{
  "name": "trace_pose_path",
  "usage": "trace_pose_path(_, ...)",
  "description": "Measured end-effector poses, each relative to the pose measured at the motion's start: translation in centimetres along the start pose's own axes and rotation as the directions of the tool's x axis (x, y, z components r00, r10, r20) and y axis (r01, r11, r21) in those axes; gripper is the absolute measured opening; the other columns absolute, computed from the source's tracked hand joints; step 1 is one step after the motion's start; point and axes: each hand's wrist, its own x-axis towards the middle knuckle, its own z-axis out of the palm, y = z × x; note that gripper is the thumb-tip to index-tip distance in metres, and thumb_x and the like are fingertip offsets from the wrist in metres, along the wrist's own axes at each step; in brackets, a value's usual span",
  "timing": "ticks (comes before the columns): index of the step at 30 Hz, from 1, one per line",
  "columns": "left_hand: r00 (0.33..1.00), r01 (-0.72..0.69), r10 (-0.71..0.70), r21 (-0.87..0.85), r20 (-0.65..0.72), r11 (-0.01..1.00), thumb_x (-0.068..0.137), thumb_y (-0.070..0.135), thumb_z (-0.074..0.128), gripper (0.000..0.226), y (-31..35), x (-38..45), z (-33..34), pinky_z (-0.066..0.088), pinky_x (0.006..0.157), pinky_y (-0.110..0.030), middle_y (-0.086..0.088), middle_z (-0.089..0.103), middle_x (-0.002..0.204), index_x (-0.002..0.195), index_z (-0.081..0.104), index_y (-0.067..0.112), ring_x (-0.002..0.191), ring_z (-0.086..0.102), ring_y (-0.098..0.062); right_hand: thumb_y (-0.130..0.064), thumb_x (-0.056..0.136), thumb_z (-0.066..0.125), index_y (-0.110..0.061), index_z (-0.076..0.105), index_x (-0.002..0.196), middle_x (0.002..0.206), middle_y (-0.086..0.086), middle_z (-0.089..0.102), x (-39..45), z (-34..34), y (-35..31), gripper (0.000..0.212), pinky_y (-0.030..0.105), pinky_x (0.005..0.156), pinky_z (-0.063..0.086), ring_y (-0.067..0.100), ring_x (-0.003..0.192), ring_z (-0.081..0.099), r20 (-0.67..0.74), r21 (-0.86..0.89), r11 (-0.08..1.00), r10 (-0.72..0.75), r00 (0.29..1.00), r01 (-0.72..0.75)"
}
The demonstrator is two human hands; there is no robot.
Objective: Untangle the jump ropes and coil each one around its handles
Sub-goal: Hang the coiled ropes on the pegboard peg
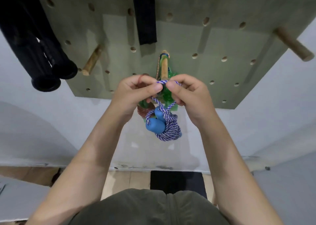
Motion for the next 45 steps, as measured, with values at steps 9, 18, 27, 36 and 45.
trace_pose_path(9, 0.934, 0.166, -0.240, 0.274, 0.266, 0.947, 0.062, 0.029, 0.080, 0.013, 1.2, -1.3, -3.0, 0.030, 0.041, -0.018, -0.002, 0.067, 0.058, 0.062, 0.075, 0.017, 0.041, 0.039, -0.008, -0.016, 0.077, 0.072, -0.015, 0.069, 0.073, 0.065, 0.011, 0.067, -0.2, -0.7, -0.2, 0.006, 0.027, 0.048, 0.040, 0.023, 0.062, 0.061, 0.360, -0.198, 0.971, 0.199, 0.911, -0.134)
trace_pose_path(18, 0.991, -0.116, 0.129, 0.237, -0.039, 0.964, 0.093, 0.000, 0.060, 0.015, 3.7, -0.9, 0.0, 0.040, 0.056, -0.009, 0.015, 0.061, 0.056, 0.082, 0.065, 0.010, 0.053, 0.049, 0.005, -0.010, 0.086, 0.071, -0.011, 0.067, 0.074, 0.060, 0.005, 0.062, -0.4, 1.0, -2.2, 0.012, 0.026, 0.046, 0.034, 0.017, 0.046, 0.046, 0.002, -0.154, 0.988, -0.009, 1.000, 0.009)
trace_pose_path(27, 0.999, 0.017, -0.001, 0.336, -0.046, 0.942, 0.090, 0.004, 0.068, 0.009, 4.0, -0.3, 0.1, 0.037, 0.047, -0.011, 0.012, 0.058, 0.056, 0.099, 0.067, 0.002, 0.044, 0.046, 0.003, -0.006, 0.093, 0.062, -0.006, 0.059, 0.085, 0.070, 0.007, 0.067, -0.2, 1.5, -1.8, 0.009, 0.029, 0.061, 0.059, 0.023, 0.058, 0.068, -0.100, 0.059, 0.997, 0.063, 0.993, -0.057)
trace_pose_path(36, 0.984, 0.165, -0.178, 0.353, 0.002, 0.921, 0.094, 0.016, 0.064, 0.009, 2.1, -0.7, -1.7, 0.035, 0.045, -0.012, 0.002, 0.049, 0.053, 0.092, 0.065, 0.007, 0.043, 0.043, -0.004, -0.011, 0.100, 0.052, -0.011, 0.044, 0.094, 0.087, 0.014, 0.073, 0.0, 1.5, -1.1, 0.009, 0.032, 0.075, 0.060, 0.030, 0.082, 0.073, -0.039, 0.102, 0.992, 0.080, 0.996, -0.075)
trace_pose_path(45, 0.988, 0.116, -0.137, 0.239, 0.072, 0.964, 0.099, 0.015, 0.054, 0.018, 1.0, 0.4, -2.3, 0.035, 0.049, -0.017, 0.008, 0.051, 0.050, 0.083, 0.055, 0.010, 0.043, 0.042, -0.007, -0.018, 0.094, 0.063, -0.010, 0.048, 0.102, 0.092, 0.027, 0.068, 1.0, 1.7, -2.8, 0.019, 0.032, 0.068, 0.061, 0.035, 0.080, 0.071, -0.016, 0.004, 0.986, 0.167, 0.986, -0.167)
